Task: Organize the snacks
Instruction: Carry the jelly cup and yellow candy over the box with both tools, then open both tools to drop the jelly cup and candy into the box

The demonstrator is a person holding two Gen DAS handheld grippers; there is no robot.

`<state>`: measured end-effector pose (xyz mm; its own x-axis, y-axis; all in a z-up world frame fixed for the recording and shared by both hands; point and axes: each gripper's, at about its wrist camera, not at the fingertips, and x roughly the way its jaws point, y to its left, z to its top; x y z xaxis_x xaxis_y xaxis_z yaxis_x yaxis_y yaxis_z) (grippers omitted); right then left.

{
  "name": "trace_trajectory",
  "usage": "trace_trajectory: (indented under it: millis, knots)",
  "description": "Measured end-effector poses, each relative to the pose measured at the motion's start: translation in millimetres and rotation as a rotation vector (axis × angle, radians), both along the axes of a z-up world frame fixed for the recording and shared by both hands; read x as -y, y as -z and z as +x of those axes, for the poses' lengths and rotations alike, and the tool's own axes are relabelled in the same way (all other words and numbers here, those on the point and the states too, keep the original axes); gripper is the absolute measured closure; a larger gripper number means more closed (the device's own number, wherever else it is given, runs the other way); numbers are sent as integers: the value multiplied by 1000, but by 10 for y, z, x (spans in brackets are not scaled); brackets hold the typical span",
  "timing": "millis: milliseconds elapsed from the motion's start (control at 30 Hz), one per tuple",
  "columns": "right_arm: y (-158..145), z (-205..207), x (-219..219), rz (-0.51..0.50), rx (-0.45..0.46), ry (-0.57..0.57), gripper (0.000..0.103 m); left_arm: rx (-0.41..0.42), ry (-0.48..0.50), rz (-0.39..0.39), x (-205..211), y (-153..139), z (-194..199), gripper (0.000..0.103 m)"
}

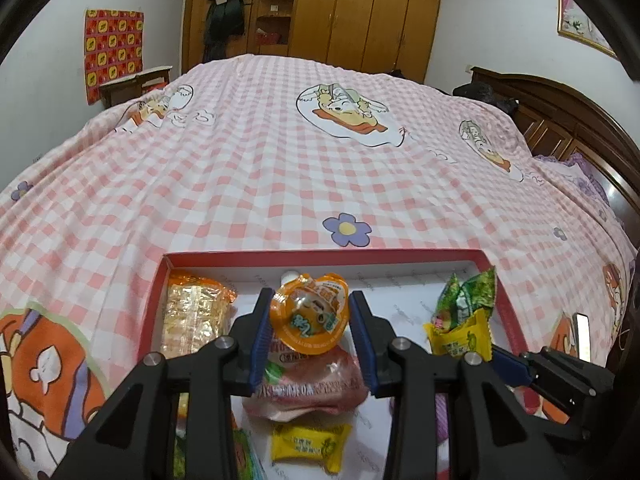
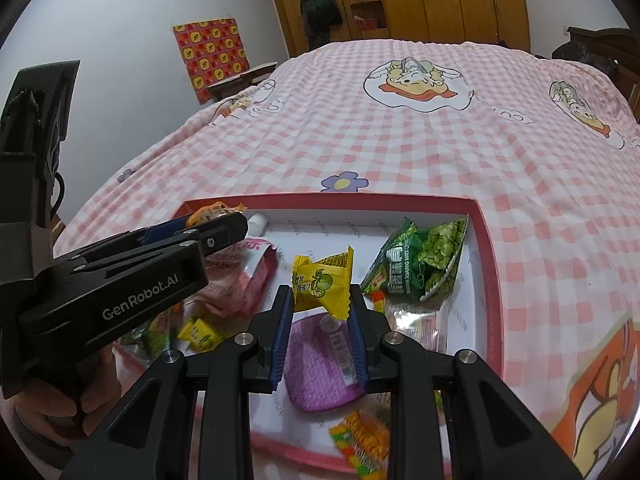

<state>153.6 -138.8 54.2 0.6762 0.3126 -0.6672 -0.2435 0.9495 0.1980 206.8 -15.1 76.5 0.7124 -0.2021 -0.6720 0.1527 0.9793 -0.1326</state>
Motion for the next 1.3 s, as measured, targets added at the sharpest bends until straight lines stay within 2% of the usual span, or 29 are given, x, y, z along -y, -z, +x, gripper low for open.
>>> trace_trajectory:
  millis: [200,467,633,800,1300]
  knots:
    - [81,63,4,-7,-12,5,75,-20,-6,-3,-9,102,104,64]
    - [102,89,23,1,-5,6,73,-6,1,20,26,133,108,63]
    - [62,52,32,13,19,3,67,-5,1,21,38,115,82,54]
    - [32,5,41,24,30,1,65,1,-6,15,16,51,10,51]
    - [-54,-243,50,43,51,-5,60,0,5,14,8,-73,-367,50]
